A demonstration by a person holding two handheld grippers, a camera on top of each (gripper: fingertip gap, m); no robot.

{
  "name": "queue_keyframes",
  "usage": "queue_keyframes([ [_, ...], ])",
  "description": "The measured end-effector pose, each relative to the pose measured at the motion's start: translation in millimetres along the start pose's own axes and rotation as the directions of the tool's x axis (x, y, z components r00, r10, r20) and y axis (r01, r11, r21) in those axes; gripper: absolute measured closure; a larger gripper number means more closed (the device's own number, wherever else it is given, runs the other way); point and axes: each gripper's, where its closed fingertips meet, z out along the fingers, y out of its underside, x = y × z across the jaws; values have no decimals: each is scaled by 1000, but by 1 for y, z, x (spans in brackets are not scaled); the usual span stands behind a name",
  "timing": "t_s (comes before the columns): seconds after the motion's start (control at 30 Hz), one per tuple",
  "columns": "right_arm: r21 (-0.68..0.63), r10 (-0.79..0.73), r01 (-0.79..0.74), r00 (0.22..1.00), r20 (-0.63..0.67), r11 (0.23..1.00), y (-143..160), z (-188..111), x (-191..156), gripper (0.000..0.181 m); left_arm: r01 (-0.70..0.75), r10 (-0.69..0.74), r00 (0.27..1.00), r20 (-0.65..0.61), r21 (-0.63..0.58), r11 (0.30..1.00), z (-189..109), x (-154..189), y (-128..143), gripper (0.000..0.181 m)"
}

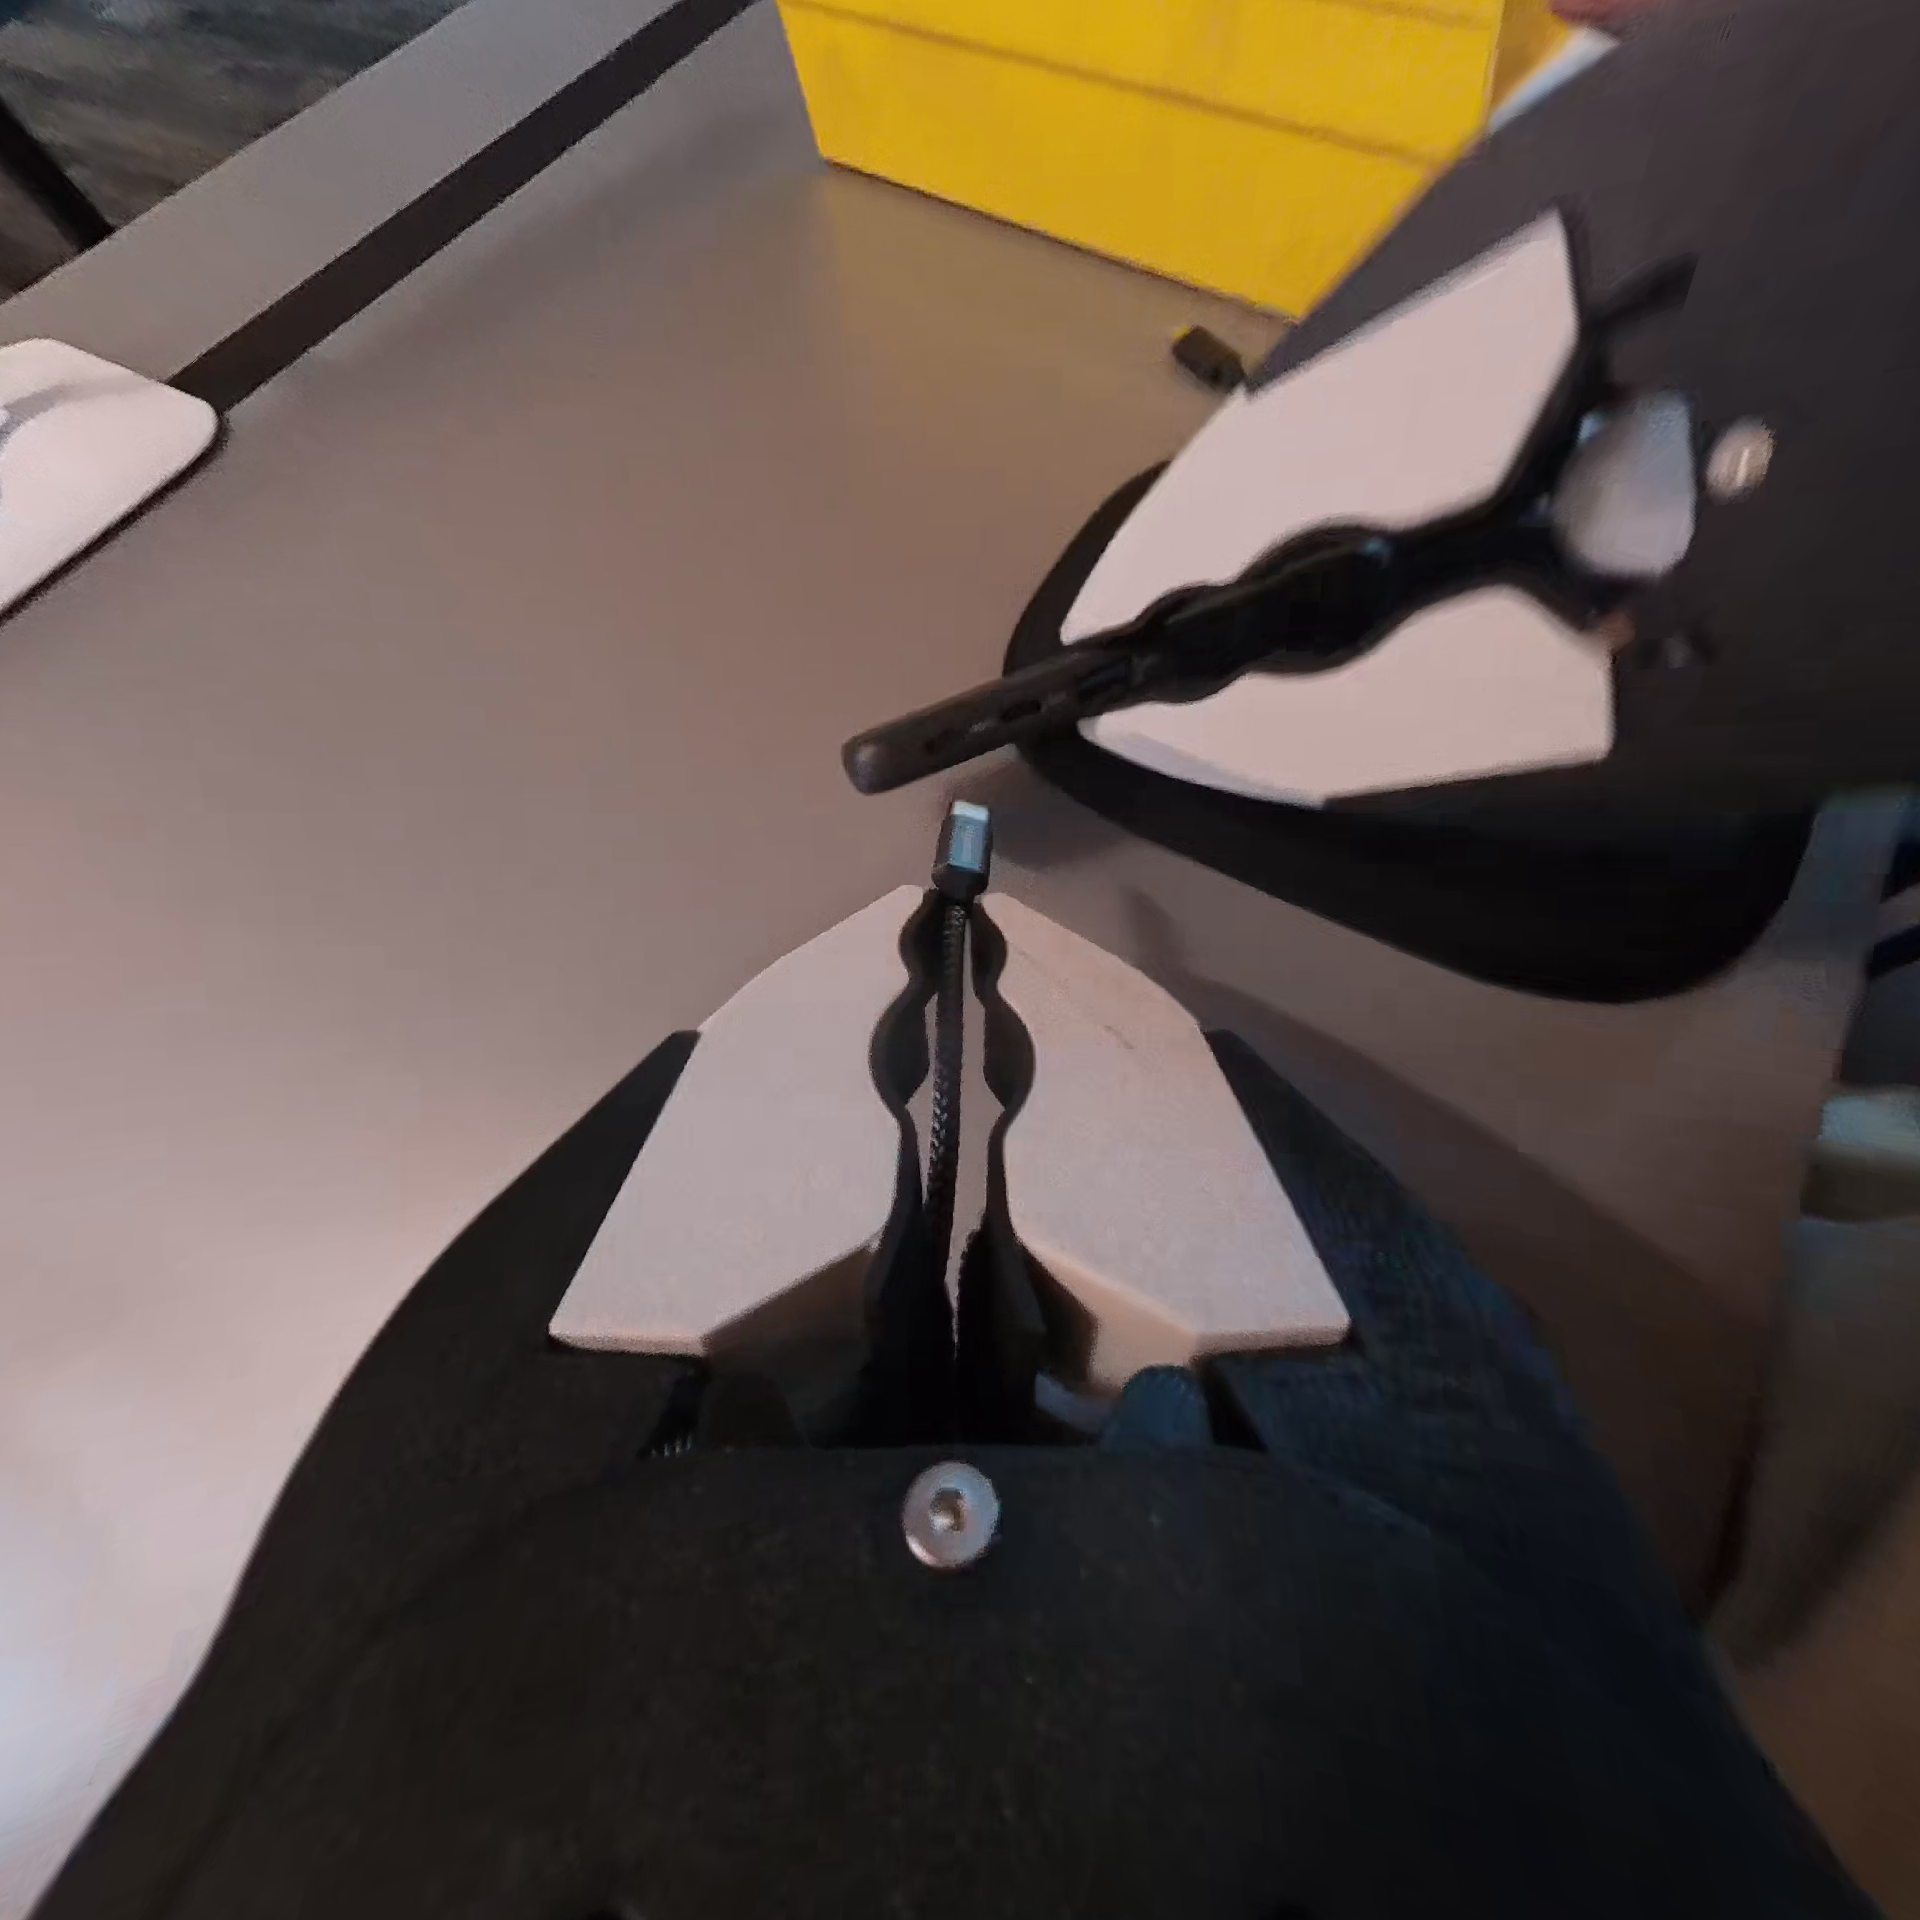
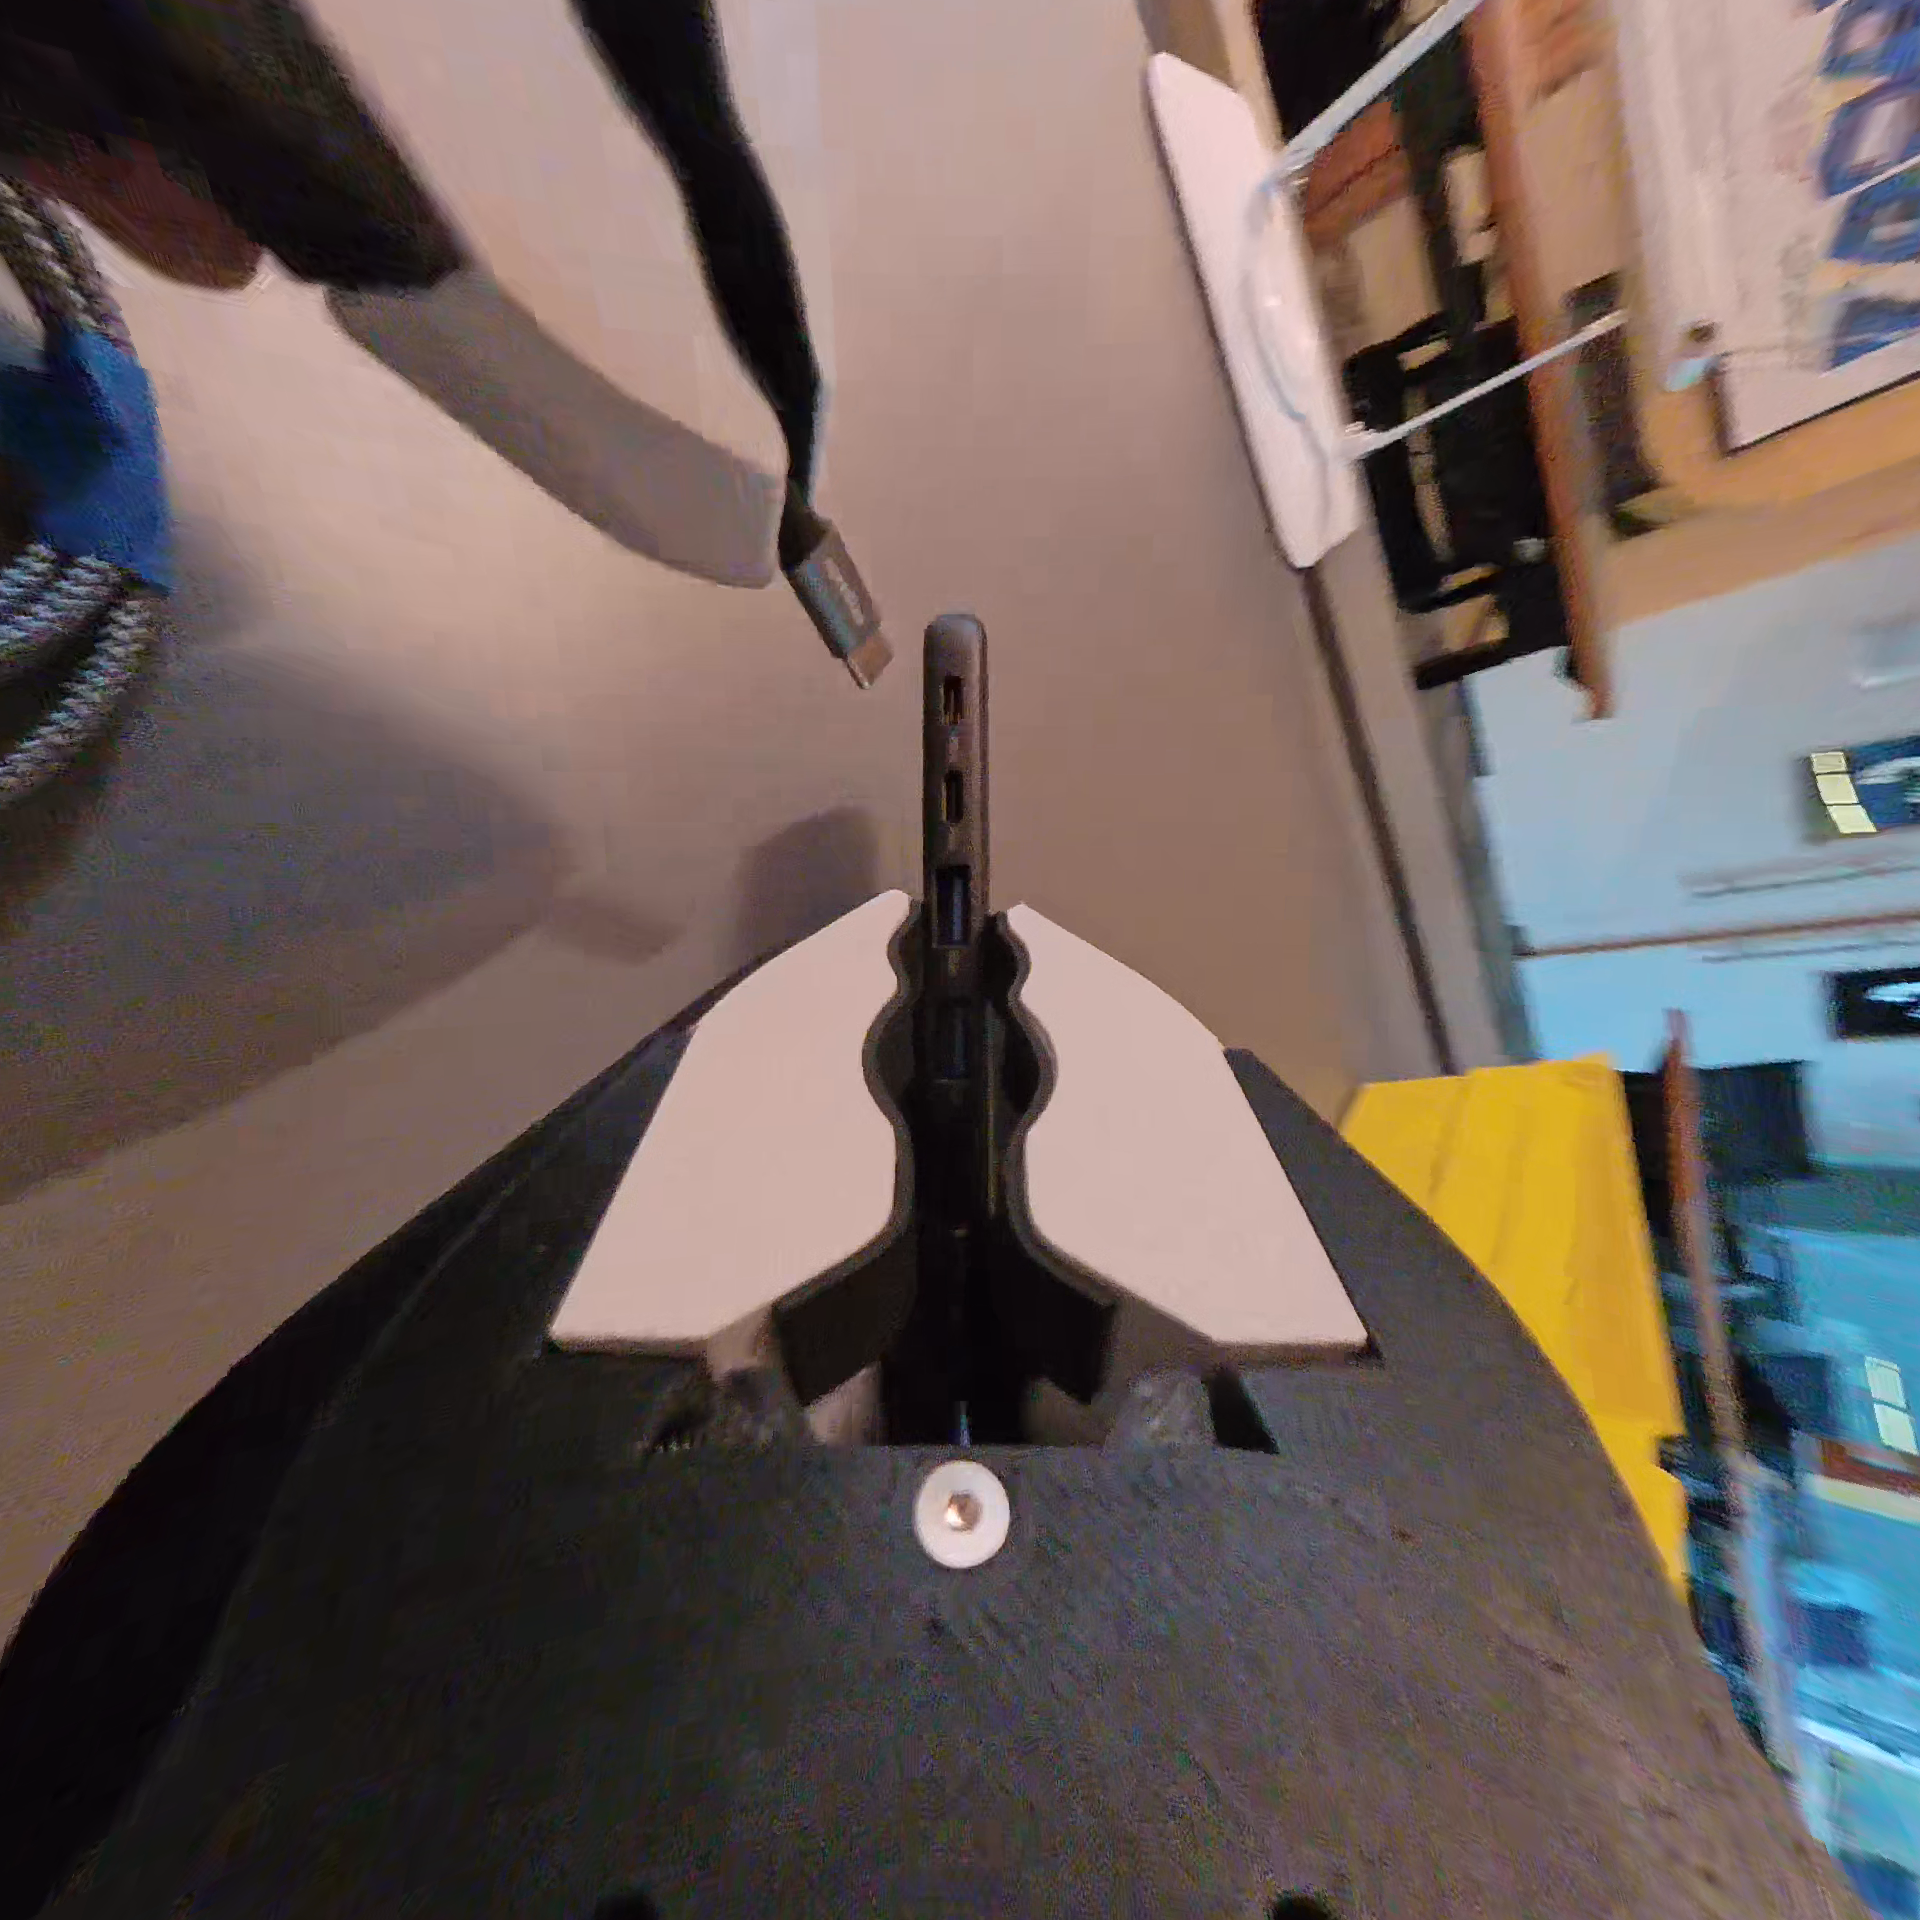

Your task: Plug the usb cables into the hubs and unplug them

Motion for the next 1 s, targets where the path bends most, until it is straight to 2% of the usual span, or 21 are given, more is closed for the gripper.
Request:
queue_keyframes([
  [0.1,-3,-160,163,967,-196,987,-4,5,10,170,137,-134,990,-39,92,986,4,-8,-9,176],
  [0.2,18,-207,222,934,-292,975,-14,6,21,170,191,-196,980,17,159,969,4,-25,-14,176],
  [0.4,23,-165,183,927,-337,983,-30,11,35,170,138,-180,969,169,231,963,2,-38,-27,176],
  [0.5,20,-160,177,928,-338,984,-34,12,34,170,126,-177,965,196,246,961,1,-38,-27,176],
  [0.67,25,-165,184,925,-343,983,-38,12,33,170,148,-206,960,187,284,947,-2,-38,-30,176],
  [0.9,34,-166,192,913,-372,981,-45,11,33,170,310,-366,925,98,360,880,-5,-44,-29,177],
  [1.0,37,-178,207,907,-381,978,-48,10,31,170,316,-378,920,107,369,874,-5,-45,-28,177],
])
